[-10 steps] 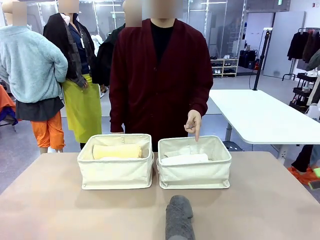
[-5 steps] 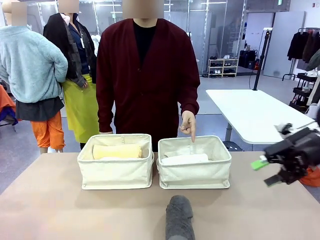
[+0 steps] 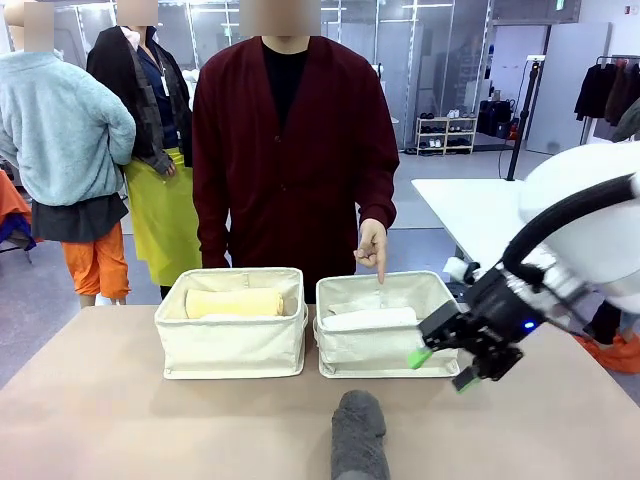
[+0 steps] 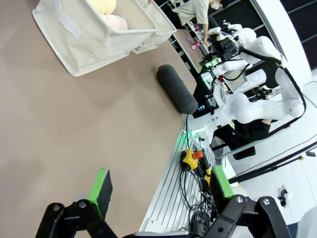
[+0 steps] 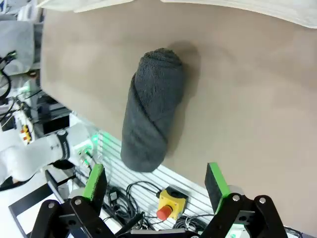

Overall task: Divide the towels into two baskets.
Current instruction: Pick up one hotel-folded towel from the bottom of the table and place it in the Fabric basket indicated by the person.

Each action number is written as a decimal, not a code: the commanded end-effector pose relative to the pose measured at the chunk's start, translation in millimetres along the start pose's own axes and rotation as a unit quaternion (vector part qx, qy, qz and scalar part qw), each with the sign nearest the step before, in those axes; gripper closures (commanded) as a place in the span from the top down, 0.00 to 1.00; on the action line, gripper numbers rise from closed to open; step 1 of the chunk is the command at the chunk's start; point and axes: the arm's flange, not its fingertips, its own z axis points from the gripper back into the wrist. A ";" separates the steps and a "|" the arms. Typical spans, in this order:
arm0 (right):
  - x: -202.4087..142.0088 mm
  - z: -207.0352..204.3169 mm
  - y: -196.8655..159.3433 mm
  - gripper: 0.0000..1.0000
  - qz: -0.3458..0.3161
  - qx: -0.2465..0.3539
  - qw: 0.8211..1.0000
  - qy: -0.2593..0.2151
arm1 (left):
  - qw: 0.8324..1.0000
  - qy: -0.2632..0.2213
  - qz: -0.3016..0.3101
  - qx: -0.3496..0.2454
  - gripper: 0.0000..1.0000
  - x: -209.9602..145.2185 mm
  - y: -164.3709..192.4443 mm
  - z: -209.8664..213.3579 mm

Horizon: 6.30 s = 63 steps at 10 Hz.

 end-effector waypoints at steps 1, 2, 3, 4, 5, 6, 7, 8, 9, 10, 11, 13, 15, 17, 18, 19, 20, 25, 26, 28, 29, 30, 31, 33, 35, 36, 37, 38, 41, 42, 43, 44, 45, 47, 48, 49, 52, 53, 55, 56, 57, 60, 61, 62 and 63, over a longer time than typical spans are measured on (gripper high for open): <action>-15.3 -43.8 0.7 1.00 -0.044 -0.037 0.998 -0.019 | 1.000 0.006 -0.003 0.002 1.00 -2.3 -4.1 2.6; -12.3 -59.5 4.7 1.00 -0.052 -0.039 0.998 -0.028 | 1.000 0.006 -0.003 0.002 1.00 -2.3 -4.1 2.6; -9.4 -73.9 8.2 1.00 -0.057 -0.044 0.997 -0.029 | 1.000 0.006 -0.003 0.002 1.00 -2.3 -4.1 2.6; -5.0 -85.9 10.9 1.00 -0.060 -0.051 0.997 -0.026 | 1.000 0.006 -0.003 0.002 1.00 -2.3 -4.1 2.6; -0.2 -98.3 12.8 1.00 -0.065 -0.052 0.996 -0.015 | 1.000 0.006 -0.003 0.002 1.00 -2.3 -4.1 2.6; 1.3 -109.9 15.0 1.00 -0.066 -0.060 0.996 -0.011 | 1.000 0.006 -0.003 0.002 1.00 -2.3 -4.1 2.6; 2.3 -120.0 17.3 1.00 -0.066 -0.055 0.996 -0.005 | 1.000 0.006 -0.003 0.002 1.00 -2.3 -4.1 2.6; 3.5 -126.4 20.8 1.00 -0.066 -0.048 0.997 -0.007 | 1.000 0.006 -0.003 0.002 1.00 -2.3 -4.1 2.6; 4.3 -132.5 25.6 1.00 -0.066 -0.034 0.997 -0.004 | 1.000 0.006 -0.003 0.002 1.00 -2.3 -4.1 2.6; 5.0 -137.6 30.1 1.00 -0.060 -0.036 0.998 -0.009 | 1.000 0.006 -0.003 0.002 1.00 -2.3 -4.1 2.6; 5.6 -145.2 32.2 1.00 -0.060 -0.038 0.997 -0.007 | 1.000 0.006 -0.003 0.002 1.00 -2.3 -4.1 2.6; 8.8 -160.4 31.0 1.00 -0.064 -0.052 0.997 0.000 | 1.000 0.006 -0.003 0.002 1.00 -2.3 -4.1 2.6; 13.4 -168.3 29.7 1.00 -0.070 -0.058 0.996 -0.001 | 1.000 0.006 -0.003 0.002 1.00 -2.3 -4.1 2.6; 12.4 -169.5 33.1 1.00 -0.062 -0.060 0.996 -0.004 | 1.000 0.006 -0.003 0.002 1.00 -2.3 -4.1 2.6; 11.4 -170.6 33.1 0.55 -0.054 -0.068 0.996 -0.004 | 1.000 0.006 -0.003 0.002 1.00 -2.3 -4.1 2.6; 10.6 -172.4 32.3 0.40 -0.054 -0.071 0.996 0.001 | 1.000 0.006 -0.003 0.002 1.00 -2.3 -4.1 2.6; 9.8 -171.6 32.2 0.00 -0.054 -0.072 0.996 0.002 | 1.000 0.006 -0.003 0.002 1.00 -2.3 -4.1 2.6; 1.1 -138.2 46.4 0.00 -0.033 -0.064 0.997 0.022 | 1.000 0.006 -0.003 0.002 1.00 -2.3 -4.1 2.6; -1.5 -121.0 59.3 0.00 0.000 -0.068 0.997 0.031 | 1.000 0.006 -0.003 0.002 1.00 -2.3 -4.1 2.6; 2.8 -80.5 94.9 0.00 0.099 -0.081 0.990 0.058 | 1.000 0.006 -0.003 0.002 1.00 -2.3 -4.1 2.6; 5.0 -67.6 112.5 0.00 0.150 -0.104 0.980 0.073 | 1.000 0.006 -0.003 0.002 1.00 -2.3 -4.1 2.6; 8.0 -58.6 128.2 0.00 0.229 -0.132 0.959 0.105 | 1.000 0.006 -0.003 0.002 1.00 -2.3 -4.1 2.6; 11.7 -52.2 139.9 0.00 0.311 -0.167 0.926 0.134 | 1.000 0.006 -0.003 0.002 1.00 -2.3 -4.1 2.6; 16.4 -41.7 151.2 0.00 0.471 -0.208 0.844 0.154 | 1.000 0.006 -0.003 0.002 1.00 -2.3 -4.1 2.6; 1.7 -31.5 152.6 0.00 0.557 -0.222 0.772 0.211 | 1.000 0.006 -0.003 0.002 1.00 -2.3 -4.1 2.6; -4.3 -28.4 150.7 0.00 0.571 -0.222 0.770 0.177 | 1.000 0.006 -0.003 0.002 1.00 -2.3 -4.1 2.6; 8.3 -37.8 156.6 0.00 0.502 -0.222 0.813 0.195 | 1.000 0.006 -0.003 0.002 1.00 -2.3 -4.1 2.6; 8.3 -37.8 156.6 0.00 0.502 -0.222 0.813 0.195 | 1.000 0.006 -0.003 0.002 1.00 -2.3 -4.1 2.6; 7.6 -26.8 145.7 0.42 0.566 -0.272 0.757 0.183 | 1.000 0.006 -0.003 0.002 1.00 -2.3 -4.1 2.6; 20.5 -11.9 158.8 0.42 0.599 -0.297 0.723 0.174 | 1.000 0.006 -0.003 0.002 1.00 -2.3 -4.1 2.6; 38.9 1.4 167.9 0.42 0.624 -0.314 0.692 0.180 | 1.000 0.006 -0.003 0.002 1.00 -2.3 -4.1 2.6; 58.5 11.8 173.8 0.42 0.639 -0.316 0.680 0.172 | 1.000 0.006 -0.003 0.002 1.00 -2.3 -4.1 2.6; 82.5 15.5 177.0 0.42 0.664 -0.315 0.655 0.177 | 1.000 0.006 -0.003 0.002 1.00 -2.3 -4.1 2.6; 135.3 6.0 169.1 0.42 0.680 -0.319 0.630 0.199 | 1.000 0.006 -0.003 0.002 1.00 -2.3 -4.1 2.6; 163.6 -1.7 163.5 0.42 0.700 -0.332 0.597 0.206 | 1.000 0.006 -0.003 0.002 1.00 -2.3 -4.1 2.6; 187.6 -7.2 159.0 0.42 0.720 -0.330 0.577 0.201 | 1.000 0.006 -0.003 0.002 1.00 -2.3 -4.1 2.6; 253.1 -32.6 139.8 0.42 0.707 -0.346 0.593 0.168 | 1.000 0.006 -0.003 0.002 1.00 -2.3 -4.1 2.6; 271.6 -43.6 134.6 0.42 0.693 -0.350 0.610 0.161 | 1.000 0.006 -0.003 0.002 1.00 -2.3 -4.1 2.6; 292.8 -59.8 120.1 0.42 0.670 -0.345 0.636 0.166 | 1.000 0.006 -0.003 0.002 1.00 -2.3 -4.1 2.6; 296.7 -64.4 112.8 0.62 0.664 -0.332 0.647 0.174 | 1.000 0.006 -0.003 0.002 1.00 -2.3 -4.1 2.6; 296.3 -66.8 107.1 0.73 0.659 -0.335 0.650 0.177 | 1.000 0.006 -0.003 0.002 1.00 -2.3 -4.1 2.6; 291.0 -58.8 105.6 1.00 0.652 -0.342 0.654 0.176 | 1.000 0.006 -0.003 0.002 1.00 -2.3 -4.1 2.6; 283.2 -54.3 106.9 1.00 0.651 -0.349 0.652 0.173 | 1.000 0.006 -0.003 0.002 1.00 -2.3 -4.1 2.6; 271.1 -50.0 105.4 1.00 0.651 -0.352 0.649 0.175 | 1.000 0.006 -0.003 0.002 1.00 -2.3 -4.1 2.6; 253.8 -43.3 102.6 1.00 0.646 -0.359 0.649 0.180 | 1.000 0.006 -0.003 0.002 1.00 -2.3 -4.1 2.6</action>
